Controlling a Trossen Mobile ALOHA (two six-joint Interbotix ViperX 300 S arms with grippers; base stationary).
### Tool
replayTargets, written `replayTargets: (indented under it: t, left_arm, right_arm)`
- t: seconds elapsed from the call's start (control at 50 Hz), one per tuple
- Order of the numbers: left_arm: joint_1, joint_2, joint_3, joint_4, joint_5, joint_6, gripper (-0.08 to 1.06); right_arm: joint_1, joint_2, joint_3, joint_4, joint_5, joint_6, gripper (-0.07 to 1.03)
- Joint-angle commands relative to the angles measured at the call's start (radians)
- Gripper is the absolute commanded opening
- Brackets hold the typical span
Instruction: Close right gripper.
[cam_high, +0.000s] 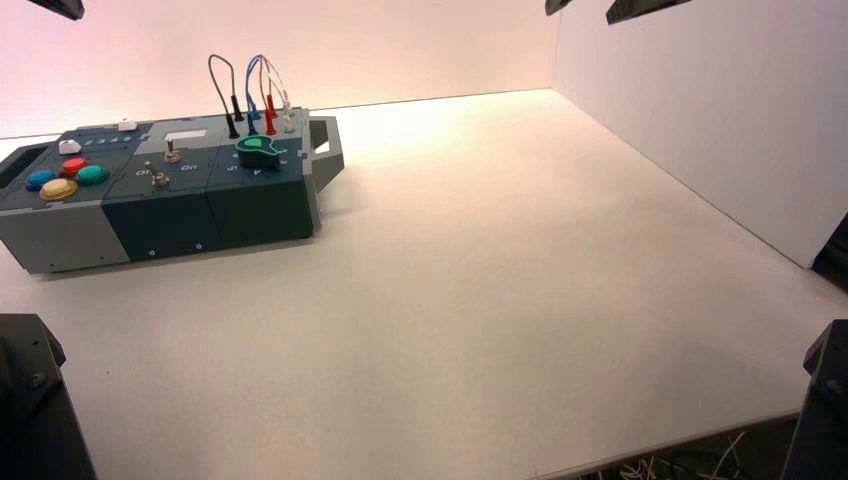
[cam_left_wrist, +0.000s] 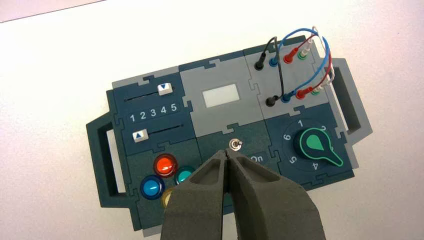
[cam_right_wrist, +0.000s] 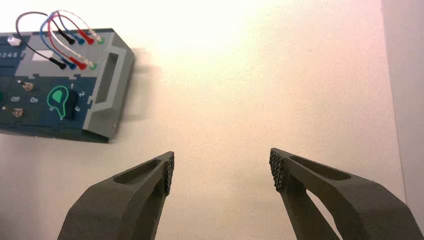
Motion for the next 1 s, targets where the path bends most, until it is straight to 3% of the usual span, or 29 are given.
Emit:
replayTargets:
  t: [0.02, 0.62, 0.68, 0.76, 0.88, 0.92, 0.94, 1.0]
  left_arm:
    - [-0.005, -0.011, -0.012, 0.000, -0.006, 0.008, -0.03]
    - [-0.005, -0.008, -0.015, 0.000, -0.006, 0.009, -0.03]
    - [-0.005, -0.008, -0.017, 0.002, -0.006, 0.011, -0.03]
    - [-0.005, -0.006, -0.017, 0.002, -0.006, 0.009, -0.03]
    - [-0.005, -0.005, -0.017, 0.002, -0.006, 0.011, -0.03]
    - [-0.005, -0.005, -0.017, 0.002, -0.006, 0.011, -0.03]
    - [-0.006, -0.005, -0.017, 0.002, -0.006, 0.011, -0.03]
    - [-0.005, -0.005, -0.017, 0.002, -0.006, 0.009, -0.03]
  right_arm:
    - [0.002, -0.021, -0.014, 0.003, -0.005, 0.000, 0.99]
    - [0.002, -0.020, -0.005, 0.003, 0.000, 0.000, 0.96]
    - [0.002, -0.018, -0.006, 0.005, 0.011, 0.000, 0.89]
    - [0.002, -0.017, -0.008, 0.003, 0.023, 0.002, 0.67]
    - [0.000, -0.020, -0.012, 0.003, 0.035, 0.002, 0.14]
    - [0.000, -0.021, -0.012, 0.003, 0.037, 0.002, 0.01]
    - [0.000, -0.023, -0.012, 0.003, 0.035, 0.002, -0.04]
    - [0.002, -0.028, -0.012, 0.003, 0.037, 0.002, -0.02]
